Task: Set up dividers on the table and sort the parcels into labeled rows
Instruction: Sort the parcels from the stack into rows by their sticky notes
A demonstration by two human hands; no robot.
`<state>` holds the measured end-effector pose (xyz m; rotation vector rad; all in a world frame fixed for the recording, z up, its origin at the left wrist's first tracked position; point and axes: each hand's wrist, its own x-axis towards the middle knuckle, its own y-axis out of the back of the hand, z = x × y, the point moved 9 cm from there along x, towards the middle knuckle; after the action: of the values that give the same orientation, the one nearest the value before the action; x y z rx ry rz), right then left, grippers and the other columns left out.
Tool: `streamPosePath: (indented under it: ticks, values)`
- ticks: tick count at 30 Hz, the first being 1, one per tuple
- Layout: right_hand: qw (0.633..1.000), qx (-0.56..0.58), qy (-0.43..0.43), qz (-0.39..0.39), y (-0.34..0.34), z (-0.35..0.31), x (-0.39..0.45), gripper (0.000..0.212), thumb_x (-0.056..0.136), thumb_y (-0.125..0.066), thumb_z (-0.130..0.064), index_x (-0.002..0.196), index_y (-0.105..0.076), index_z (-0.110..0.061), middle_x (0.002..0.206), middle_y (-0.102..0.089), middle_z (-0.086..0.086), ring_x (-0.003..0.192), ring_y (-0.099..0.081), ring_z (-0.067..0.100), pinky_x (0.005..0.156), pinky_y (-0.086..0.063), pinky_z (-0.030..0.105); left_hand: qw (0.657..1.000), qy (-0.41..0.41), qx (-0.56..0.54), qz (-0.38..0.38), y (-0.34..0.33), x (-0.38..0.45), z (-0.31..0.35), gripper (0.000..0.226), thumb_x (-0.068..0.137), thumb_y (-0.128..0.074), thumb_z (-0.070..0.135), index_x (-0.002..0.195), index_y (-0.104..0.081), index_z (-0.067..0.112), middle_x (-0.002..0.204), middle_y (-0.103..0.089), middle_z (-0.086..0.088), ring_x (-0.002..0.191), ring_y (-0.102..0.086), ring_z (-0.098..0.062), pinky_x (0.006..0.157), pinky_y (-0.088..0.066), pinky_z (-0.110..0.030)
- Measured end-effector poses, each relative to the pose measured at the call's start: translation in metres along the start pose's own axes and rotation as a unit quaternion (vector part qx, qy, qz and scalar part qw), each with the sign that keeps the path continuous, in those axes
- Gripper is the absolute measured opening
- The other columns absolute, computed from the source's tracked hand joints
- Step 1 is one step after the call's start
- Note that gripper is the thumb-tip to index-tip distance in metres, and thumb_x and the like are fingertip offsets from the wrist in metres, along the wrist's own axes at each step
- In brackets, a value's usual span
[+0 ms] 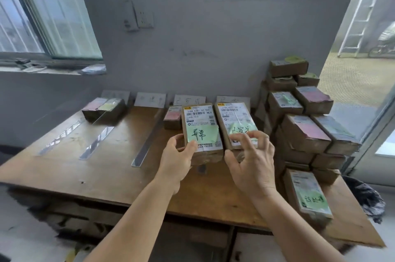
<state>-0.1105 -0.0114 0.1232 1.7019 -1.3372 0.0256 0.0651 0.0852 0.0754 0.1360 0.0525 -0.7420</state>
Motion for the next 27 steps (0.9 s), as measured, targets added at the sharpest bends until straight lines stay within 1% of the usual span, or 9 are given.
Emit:
streamPosePath:
  ticks: [3, 6, 12, 14, 16, 19, 23, 27]
  values:
    - [1.000, 0.007, 0.000, -0.003, -0.032, -0.032, 0.004, 0.033, 0.082, -0.067, -0.033, 0.114, -0.058, -0.030, 0.126, -0.037, 0.004, 0.121, -0.030, 0.029, 0.099, -0.038, 0.049, 1.000, -0.001, 0.016, 0.016, 0.040, 0.017, 0.004, 0.039, 0.092, -0.060, 0.035, 0.127, -0.043, 0.027, 0.110, -0.065, 0.003, 0.104, -0.062, -0.023, 0.088, -0.055, -0.043]
    - [1.000, 0.012, -0.002, -0.010, -0.061, -0.057, 0.009, 0.033, 0.083, -0.066, -0.034, 0.114, -0.058, -0.031, 0.126, -0.037, 0.004, 0.120, -0.030, 0.030, 0.099, -0.038, 0.049, 0.999, -0.007, 0.024, 0.020, 0.075, 0.032, 0.004, 0.041, 0.093, -0.059, 0.034, 0.129, -0.044, 0.023, 0.113, -0.066, 0.002, 0.105, -0.063, -0.022, 0.087, -0.056, -0.042]
    - [0.999, 0.014, -0.015, -0.035, -0.116, -0.086, 0.023, 0.031, 0.084, -0.064, -0.037, 0.114, -0.057, -0.033, 0.126, -0.036, 0.002, 0.120, -0.032, 0.032, 0.099, -0.034, 0.043, 1.000, 0.011, 0.011, 0.027, 0.125, 0.073, -0.006, 0.041, 0.092, -0.061, 0.034, 0.129, -0.047, 0.023, 0.106, -0.070, 0.004, 0.098, -0.067, -0.017, 0.086, -0.056, -0.041]
    - [0.999, 0.012, -0.017, -0.044, -0.135, -0.093, 0.030, 0.031, 0.084, -0.064, -0.038, 0.114, -0.056, -0.034, 0.126, -0.036, 0.002, 0.120, -0.032, 0.032, 0.099, -0.035, 0.044, 0.999, 0.019, 0.001, 0.036, 0.136, 0.088, -0.012, 0.041, 0.091, -0.061, 0.035, 0.128, -0.047, 0.023, 0.103, -0.071, 0.003, 0.097, -0.068, -0.018, 0.086, -0.056, -0.042]
    - [0.998, 0.011, -0.021, -0.052, -0.154, -0.095, 0.037, 0.031, 0.084, -0.064, -0.038, 0.114, -0.055, -0.035, 0.126, -0.035, 0.002, 0.121, -0.032, 0.032, 0.098, -0.037, 0.045, 0.999, 0.028, -0.002, 0.044, 0.146, 0.104, -0.018, 0.040, 0.091, -0.061, 0.035, 0.128, -0.048, 0.024, 0.101, -0.072, 0.003, 0.095, -0.068, -0.018, 0.085, -0.057, -0.042]
    - [0.998, 0.009, -0.030, -0.059, -0.183, -0.094, 0.048, 0.031, 0.084, -0.064, -0.038, 0.114, -0.055, -0.034, 0.126, -0.033, 0.002, 0.121, -0.032, 0.032, 0.098, -0.038, 0.046, 0.998, 0.037, -0.003, 0.052, 0.160, 0.130, -0.022, 0.037, 0.093, -0.060, 0.034, 0.127, -0.048, 0.025, 0.101, -0.072, 0.002, 0.092, -0.069, -0.016, 0.082, -0.058, -0.038]
    - [0.996, 0.004, -0.052, -0.078, -0.227, -0.081, 0.066, 0.034, 0.085, -0.063, -0.039, 0.117, -0.051, -0.035, 0.126, -0.030, 0.002, 0.123, -0.029, 0.031, 0.100, -0.039, 0.047, 0.997, 0.040, 0.013, 0.058, 0.174, 0.166, -0.022, 0.041, 0.094, -0.058, 0.033, 0.131, -0.044, 0.025, 0.107, -0.069, 0.000, 0.098, -0.066, -0.018, 0.085, -0.057, -0.039]
    - [0.992, -0.014, -0.078, -0.095, -0.268, -0.065, 0.077, 0.040, 0.085, -0.064, -0.040, 0.121, -0.048, -0.037, 0.132, -0.029, 0.002, 0.126, -0.027, 0.029, 0.101, -0.041, 0.046, 0.996, 0.057, 0.008, 0.068, 0.187, 0.203, -0.029, 0.040, 0.094, -0.058, 0.031, 0.130, -0.043, 0.027, 0.108, -0.068, -0.002, 0.102, -0.064, -0.018, 0.089, -0.055, -0.040]
